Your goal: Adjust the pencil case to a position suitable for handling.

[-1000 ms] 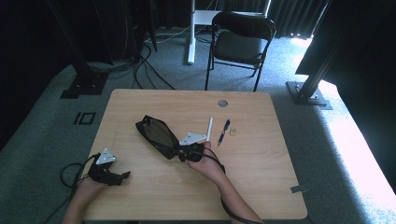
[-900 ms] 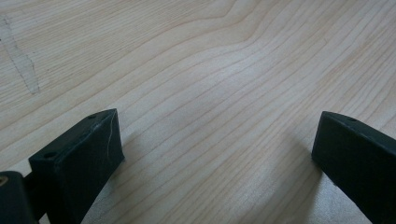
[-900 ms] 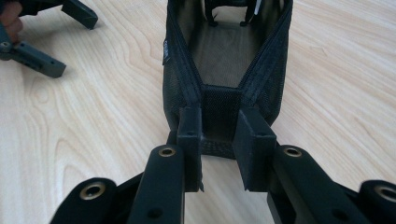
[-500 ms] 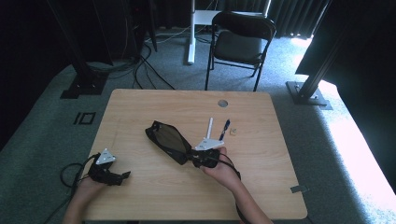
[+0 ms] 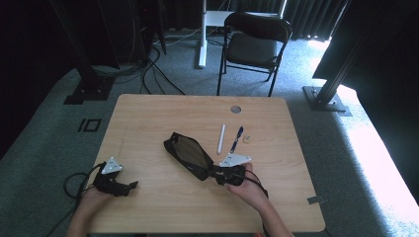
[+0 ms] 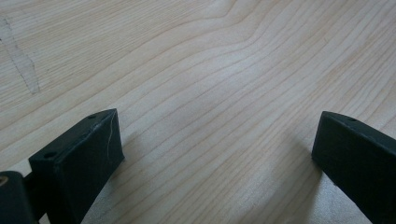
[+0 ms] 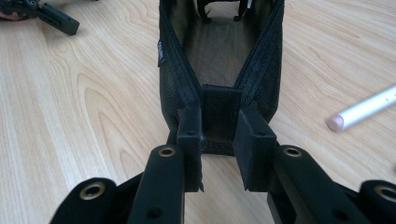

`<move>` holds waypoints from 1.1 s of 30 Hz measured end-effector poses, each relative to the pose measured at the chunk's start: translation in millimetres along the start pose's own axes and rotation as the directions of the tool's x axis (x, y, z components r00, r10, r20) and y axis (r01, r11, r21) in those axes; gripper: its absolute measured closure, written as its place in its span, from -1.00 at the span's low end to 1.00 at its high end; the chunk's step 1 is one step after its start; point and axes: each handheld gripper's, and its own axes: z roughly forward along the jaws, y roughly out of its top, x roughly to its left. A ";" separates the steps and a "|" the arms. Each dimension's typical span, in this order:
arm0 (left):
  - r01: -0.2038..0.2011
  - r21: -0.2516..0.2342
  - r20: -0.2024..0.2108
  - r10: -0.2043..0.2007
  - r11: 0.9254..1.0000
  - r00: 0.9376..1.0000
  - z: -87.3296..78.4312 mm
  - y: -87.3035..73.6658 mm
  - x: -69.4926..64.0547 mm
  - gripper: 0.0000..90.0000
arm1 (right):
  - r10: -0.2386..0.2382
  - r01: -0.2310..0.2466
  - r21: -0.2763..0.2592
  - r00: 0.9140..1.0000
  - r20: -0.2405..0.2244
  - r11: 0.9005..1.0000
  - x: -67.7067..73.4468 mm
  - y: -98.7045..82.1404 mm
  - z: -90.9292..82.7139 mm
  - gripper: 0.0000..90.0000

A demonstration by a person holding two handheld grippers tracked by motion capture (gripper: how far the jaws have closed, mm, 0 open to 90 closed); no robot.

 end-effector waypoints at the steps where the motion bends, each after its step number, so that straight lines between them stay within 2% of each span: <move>1: 0.000 0.000 0.000 0.000 1.000 1.000 0.0 0.0 0.0 -0.95 | 0.006 -0.006 -0.006 1.000 -0.004 1.000 0.1 -1.7 -2.3 0.63; 8: 0.000 0.000 0.000 0.000 1.000 1.000 0.0 0.0 0.0 -0.95 | -0.012 0.012 0.017 1.000 -0.002 1.000 -3.1 -12.3 -20.4 0.63; 21: 0.001 0.000 -0.001 -0.001 1.000 1.000 0.0 0.0 0.0 -0.95 | 0.013 -0.013 0.031 1.000 0.017 0.999 -14.1 -32.8 -50.3 0.63; 24: 0.002 0.000 -0.001 -0.002 1.000 1.000 0.0 0.0 0.0 -0.95 | 0.005 -0.005 0.034 1.000 0.018 0.999 -14.9 -36.4 -55.3 0.63; 26: 0.001 0.000 -0.001 -0.001 1.000 1.000 0.0 0.0 0.0 -0.95 | 0.018 -0.018 0.033 1.000 0.016 0.999 -15.3 -38.7 -58.5 0.63; 30: 0.001 0.000 -0.001 -0.001 1.000 1.000 0.0 0.0 0.1 -0.95 | 0.020 -0.021 0.038 1.000 0.017 0.999 -17.7 -42.5 -63.6 0.62; 31: 0.001 0.000 -0.001 -0.001 1.000 1.000 0.0 0.0 0.1 -0.95 | 0.008 -0.009 0.047 1.000 0.015 0.999 -18.0 -43.6 -65.8 0.62; 33: 0.001 0.000 -0.001 -0.001 1.000 1.000 0.0 0.0 0.1 -0.95 | 0.008 -0.010 0.047 1.000 0.029 0.999 -18.7 -45.4 -70.8 0.62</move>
